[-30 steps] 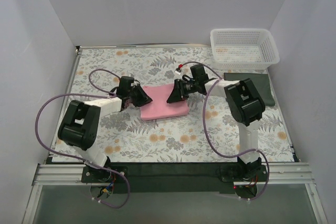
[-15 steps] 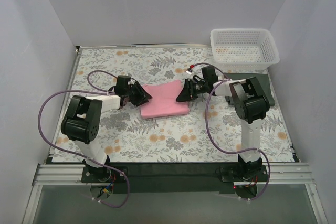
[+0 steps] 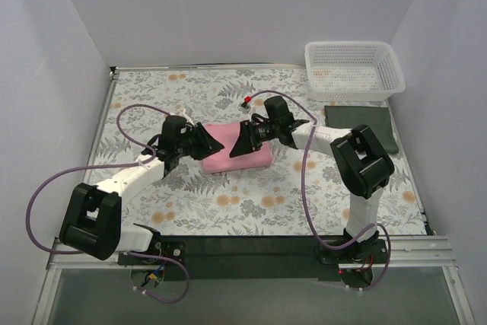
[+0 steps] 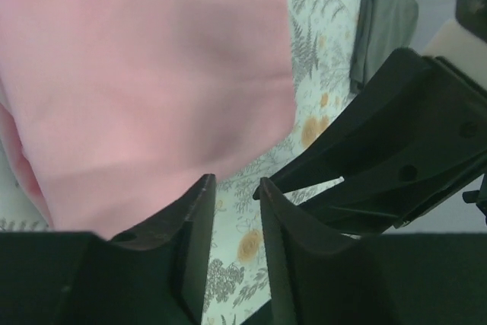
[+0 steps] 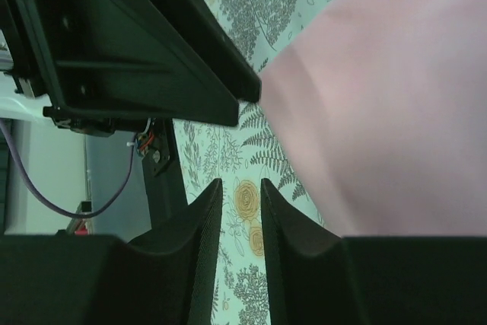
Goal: Fold and stack the t-shirts
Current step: Fold the tshirt
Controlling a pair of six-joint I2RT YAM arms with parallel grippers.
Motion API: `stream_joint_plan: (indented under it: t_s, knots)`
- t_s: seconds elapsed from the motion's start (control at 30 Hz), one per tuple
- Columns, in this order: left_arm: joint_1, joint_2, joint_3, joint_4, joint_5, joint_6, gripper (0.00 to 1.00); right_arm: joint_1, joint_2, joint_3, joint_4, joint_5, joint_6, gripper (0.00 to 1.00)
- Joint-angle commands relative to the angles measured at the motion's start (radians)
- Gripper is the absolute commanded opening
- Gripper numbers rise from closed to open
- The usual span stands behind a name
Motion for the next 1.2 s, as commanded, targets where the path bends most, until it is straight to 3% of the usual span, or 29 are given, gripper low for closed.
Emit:
stream_joint_plan:
  t_s: [0.0, 0.13, 0.43, 0.87, 1.03, 1.17]
  knots:
    - [-0.026, 0.031, -0.068, -0.042, 0.028, -0.033, 0.27, 0.024, 0.076, -0.011, 0.042, -0.012, 0.023, 0.28]
    - [-0.021, 0.132, -0.072, -0.033, 0.000, -0.034, 0.15, 0.024, 0.198, 0.025, 0.075, -0.023, 0.028, 0.24]
    - [0.080, 0.252, -0.094, -0.053, -0.006, -0.040, 0.06, -0.030, 0.323, -0.029, 0.090, -0.029, -0.006, 0.18]
    - [0.118, 0.215, -0.111, -0.117, -0.015, -0.011, 0.05, -0.235, 0.180, -0.201, 0.093, -0.142, -0.049, 0.20]
    - [0.120, 0.180, -0.105, -0.134, -0.018, -0.004, 0.06, -0.272, 0.142, -0.242, 0.092, -0.109, -0.057, 0.20]
    - [0.120, 0.099, -0.068, -0.172, -0.041, 0.009, 0.18, -0.280, 0.071, -0.225, 0.090, -0.085, -0.037, 0.21]
